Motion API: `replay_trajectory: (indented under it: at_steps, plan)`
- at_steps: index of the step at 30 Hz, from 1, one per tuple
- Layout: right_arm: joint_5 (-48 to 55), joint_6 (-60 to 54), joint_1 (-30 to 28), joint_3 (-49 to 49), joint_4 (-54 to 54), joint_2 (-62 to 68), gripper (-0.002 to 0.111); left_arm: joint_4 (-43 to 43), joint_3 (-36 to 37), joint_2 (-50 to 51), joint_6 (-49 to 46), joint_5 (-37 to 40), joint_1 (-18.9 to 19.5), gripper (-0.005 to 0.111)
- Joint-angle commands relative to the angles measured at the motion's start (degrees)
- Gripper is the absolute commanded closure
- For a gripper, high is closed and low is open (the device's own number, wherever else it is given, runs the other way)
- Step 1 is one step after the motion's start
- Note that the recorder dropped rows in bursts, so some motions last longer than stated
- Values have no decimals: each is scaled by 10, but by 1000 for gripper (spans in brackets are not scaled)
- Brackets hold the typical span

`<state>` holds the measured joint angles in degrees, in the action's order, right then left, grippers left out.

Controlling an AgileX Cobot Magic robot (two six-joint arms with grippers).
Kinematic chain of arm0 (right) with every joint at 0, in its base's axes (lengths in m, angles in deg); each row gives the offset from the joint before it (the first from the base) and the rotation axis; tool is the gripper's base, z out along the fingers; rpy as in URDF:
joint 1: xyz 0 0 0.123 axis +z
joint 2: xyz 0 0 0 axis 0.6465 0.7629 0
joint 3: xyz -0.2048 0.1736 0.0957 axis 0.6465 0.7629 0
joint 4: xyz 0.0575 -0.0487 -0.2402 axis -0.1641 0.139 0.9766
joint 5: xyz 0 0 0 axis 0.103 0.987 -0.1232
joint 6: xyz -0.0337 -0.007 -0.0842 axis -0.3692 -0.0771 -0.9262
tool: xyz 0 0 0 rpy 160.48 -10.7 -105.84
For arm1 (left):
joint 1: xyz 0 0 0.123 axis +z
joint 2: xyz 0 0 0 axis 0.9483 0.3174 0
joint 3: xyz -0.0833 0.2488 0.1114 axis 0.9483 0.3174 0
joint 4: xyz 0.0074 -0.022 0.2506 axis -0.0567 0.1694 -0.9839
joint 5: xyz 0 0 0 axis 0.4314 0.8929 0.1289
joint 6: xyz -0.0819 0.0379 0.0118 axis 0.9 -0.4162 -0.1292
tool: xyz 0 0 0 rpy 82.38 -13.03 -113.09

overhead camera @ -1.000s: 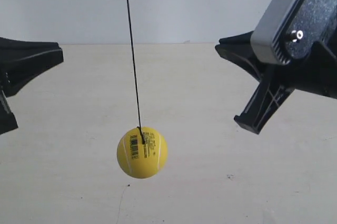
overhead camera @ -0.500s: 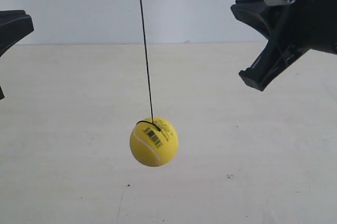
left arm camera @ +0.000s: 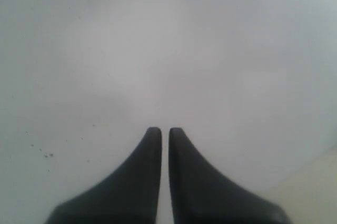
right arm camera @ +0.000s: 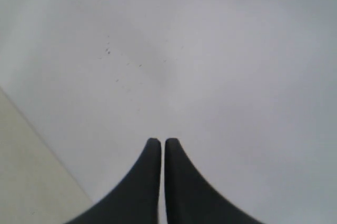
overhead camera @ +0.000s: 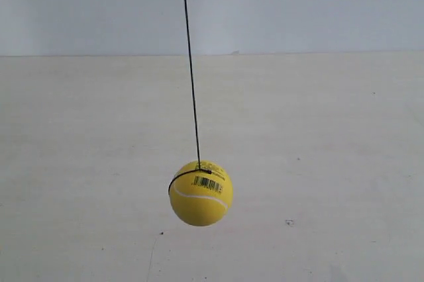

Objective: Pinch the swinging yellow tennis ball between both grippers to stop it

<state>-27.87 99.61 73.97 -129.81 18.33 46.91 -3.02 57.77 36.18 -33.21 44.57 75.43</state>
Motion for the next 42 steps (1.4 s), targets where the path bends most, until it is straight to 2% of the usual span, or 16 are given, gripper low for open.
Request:
replay_trajectory:
  at_steps: [1, 9, 13, 16, 22, 31, 36, 42]
  plan:
    - [56, -10, 0, -63, 4, -3, 108, 24, -60, -4, -2, 48, 1, 102]
    - [162, -11, 0, -149, 83, -3, 108, 29, -199, 9, -7, 138, 1, 102]
    - [246, -19, 0, -183, 92, -6, 108, 2, -238, 16, -7, 178, 1, 102]
    - [270, -55, 0, -183, 95, -23, 108, -11, -244, 16, -7, 217, 1, 102]
    - [276, -27, 1, -183, 84, -95, 108, -11, -246, -6, -7, 268, 1, 102]
    - [293, 14, 1, -183, 69, -198, 108, -12, -246, -107, -3, 352, 1, 102]
    - [287, 14, 1, -179, 62, -223, 108, -18, -246, -172, -5, 371, 1, 102]
    - [244, -75, 1, -129, 59, -262, 108, -63, -246, -231, -5, 397, -10, 102]
